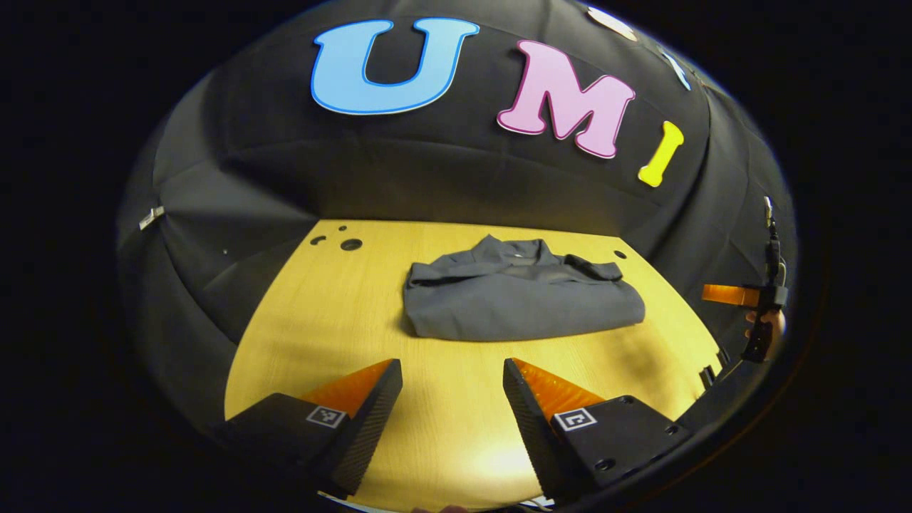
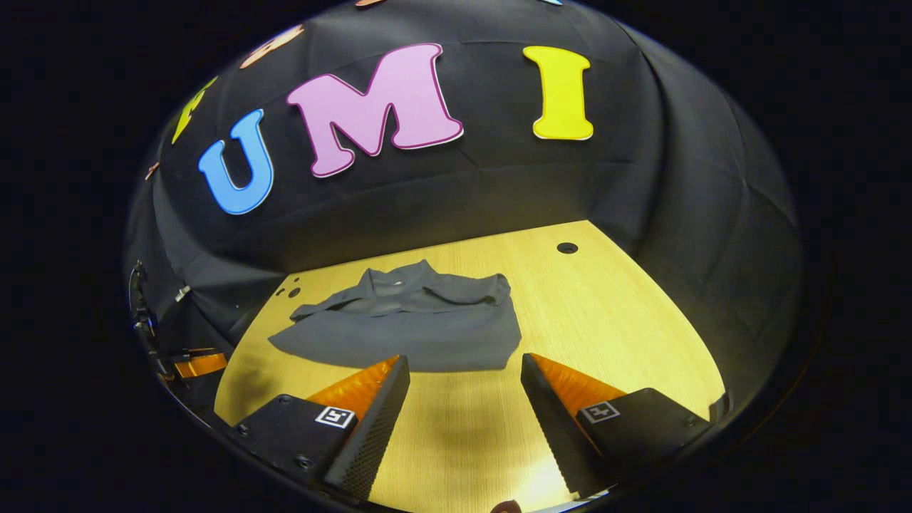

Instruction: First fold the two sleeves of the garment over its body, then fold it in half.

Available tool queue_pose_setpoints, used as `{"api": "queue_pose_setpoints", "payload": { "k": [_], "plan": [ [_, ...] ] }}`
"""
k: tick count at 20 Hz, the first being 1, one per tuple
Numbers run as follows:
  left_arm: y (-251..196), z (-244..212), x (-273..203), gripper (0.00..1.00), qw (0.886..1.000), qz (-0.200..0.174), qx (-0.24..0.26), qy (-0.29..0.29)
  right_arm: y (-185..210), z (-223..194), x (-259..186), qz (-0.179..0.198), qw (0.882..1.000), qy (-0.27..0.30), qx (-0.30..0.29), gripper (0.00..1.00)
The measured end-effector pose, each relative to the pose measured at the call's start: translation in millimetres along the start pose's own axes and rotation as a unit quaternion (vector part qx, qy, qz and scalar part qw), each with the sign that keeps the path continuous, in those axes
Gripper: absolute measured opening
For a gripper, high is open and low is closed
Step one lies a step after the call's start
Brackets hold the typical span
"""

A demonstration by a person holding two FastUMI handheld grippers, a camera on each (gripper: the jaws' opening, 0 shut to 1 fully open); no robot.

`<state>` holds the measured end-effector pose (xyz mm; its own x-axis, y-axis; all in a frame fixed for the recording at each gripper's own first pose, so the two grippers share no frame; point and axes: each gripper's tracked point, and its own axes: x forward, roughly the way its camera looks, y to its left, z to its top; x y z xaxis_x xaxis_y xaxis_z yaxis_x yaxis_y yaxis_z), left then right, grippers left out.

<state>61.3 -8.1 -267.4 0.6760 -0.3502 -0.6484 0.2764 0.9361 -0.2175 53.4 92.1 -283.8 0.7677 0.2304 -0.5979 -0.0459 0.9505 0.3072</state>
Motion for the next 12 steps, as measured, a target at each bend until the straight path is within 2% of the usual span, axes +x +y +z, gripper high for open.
{"api": "queue_pose_setpoints", "payload": {
  "k": [3,12],
  "plan": [
    [-5.4,-13.8,-14.1,0.90,1.000,0.000,0.004,0.001,2.7,0.3,-14.7,0.011,1.000,-0.005,0.004,0.98],
    [-42.0,-11.0,-43.4,0.90,0.997,0.064,-0.032,-0.036,-7.5,-0.9,-15.4,0.091,0.996,0.000,-0.002,0.98]
  ]
}}
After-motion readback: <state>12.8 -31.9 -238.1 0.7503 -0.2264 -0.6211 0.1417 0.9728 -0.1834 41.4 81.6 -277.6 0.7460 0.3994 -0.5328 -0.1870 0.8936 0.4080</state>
